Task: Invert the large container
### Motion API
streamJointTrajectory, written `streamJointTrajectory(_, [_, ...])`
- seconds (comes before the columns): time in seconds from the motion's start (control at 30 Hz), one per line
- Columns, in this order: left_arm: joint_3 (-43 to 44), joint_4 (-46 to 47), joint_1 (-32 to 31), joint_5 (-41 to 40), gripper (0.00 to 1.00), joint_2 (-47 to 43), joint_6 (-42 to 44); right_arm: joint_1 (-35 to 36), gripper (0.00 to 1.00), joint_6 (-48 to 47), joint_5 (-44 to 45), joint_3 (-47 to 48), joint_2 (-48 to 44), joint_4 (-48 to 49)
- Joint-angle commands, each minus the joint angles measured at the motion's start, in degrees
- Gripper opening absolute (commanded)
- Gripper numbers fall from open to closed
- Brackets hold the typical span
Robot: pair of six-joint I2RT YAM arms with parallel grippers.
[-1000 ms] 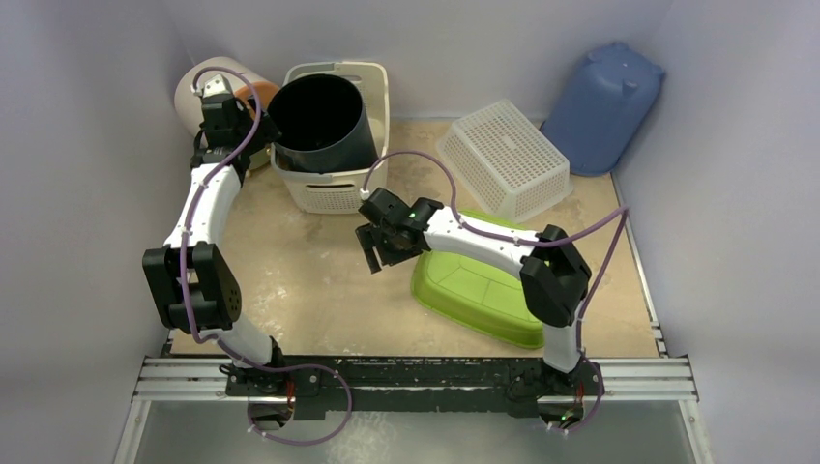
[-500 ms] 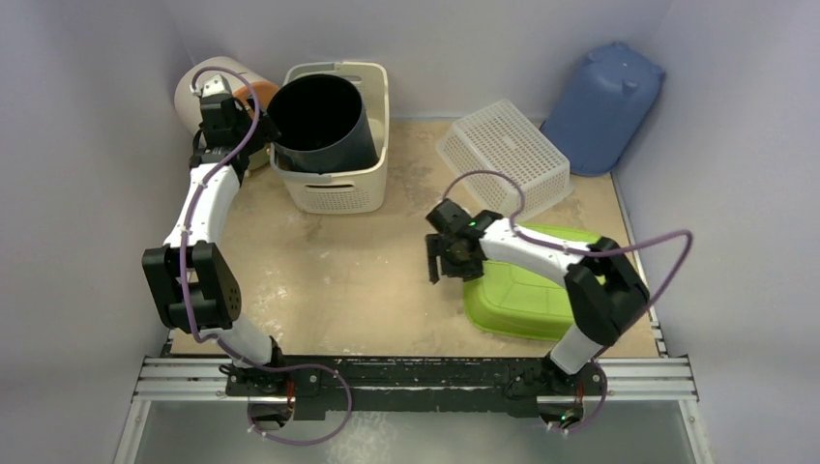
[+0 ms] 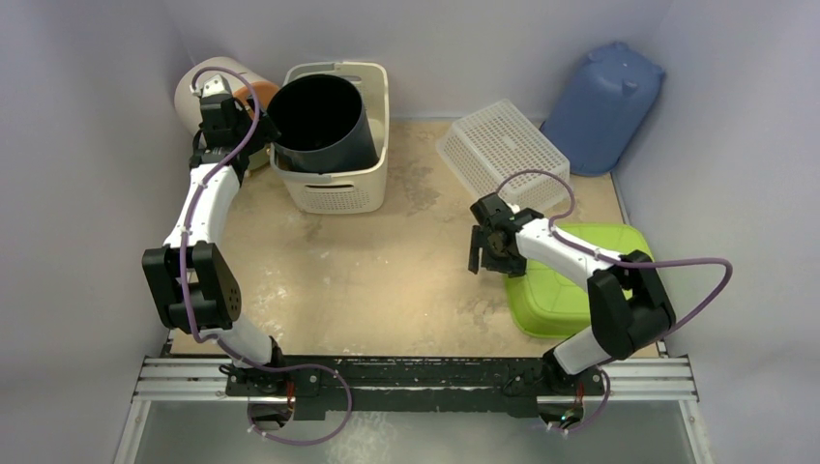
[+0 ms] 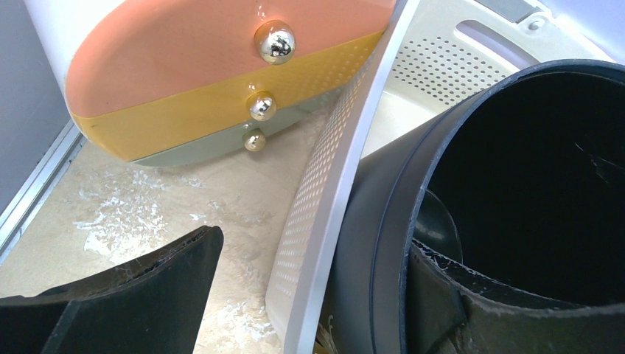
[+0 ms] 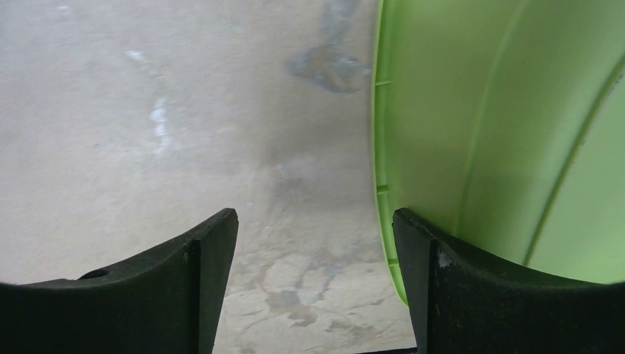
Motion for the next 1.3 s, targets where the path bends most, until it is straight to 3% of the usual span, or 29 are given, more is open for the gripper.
streamJointTrajectory(0.0, [-1.16,-1.31,2.32,-3.92,0.81,-2.27,1.71,-3.1,0.8,-0.23,7.1,-1.02,-1.99,-3.58])
streamJointTrajectory(0.23, [-0.34,-1.99,2.36,-3.54,0.81,-2.61,1.72,-9.72,0.8,-3.71,9.36,0.72,-3.47,-2.52])
streamJointTrajectory(0.4, [0.45,-2.86,2.38,-3.96,0.81,-2.93,1.73,-9.16,0.78,-10.02,6.45,8.79,-2.11,-0.63])
streamJointTrajectory(0.53, [1.8,-4.95,2.35,-4.9,0.82,-3.03,1.65,-3.86,0.77,-16.43,4.36,17.81,-1.92,0.0])
streamJointTrajectory(0.7, [2.47,-6.35,2.35,-5.62,0.82,-4.16,1.71,2.41,0.76,-24.89,1.11,36.47,5.79,0.62])
streamJointTrajectory(0.73, [2.67,-6.55,2.36,-5.59,0.82,-4.36,1.78,3.01,0.81,-26.71,0.4,40.96,7.92,1.17])
streamJointTrajectory(0.87, [4.2,-8.1,2.37,-5.51,0.82,-4.81,1.77,3.94,0.83,-33.1,-2.61,62.87,17.87,2.57])
streamJointTrajectory(0.97, [4.51,-8.05,2.35,-4.24,0.82,-5.94,1.41,3.94,0.84,-34.08,-4.15,81.23,27.72,-1.64])
streamJointTrajectory(1.03, [4.54,-7.16,2.39,-3.35,0.83,-6.9,1.07,4.0,0.84,-33.65,-5.52,88.23,32.68,-2.83])
streamJointTrajectory(1.1, [5.53,-6.51,2.4,-1.97,0.83,-7.39,1.0,3.96,0.84,-31.94,-8.13,89.34,35.15,-1.23])
streamJointTrajectory(1.27, [8.58,-3.63,2.33,2.6,0.83,-6.65,-2.12,3.95,0.83,-23.63,-20.96,81.77,35.05,8.64])
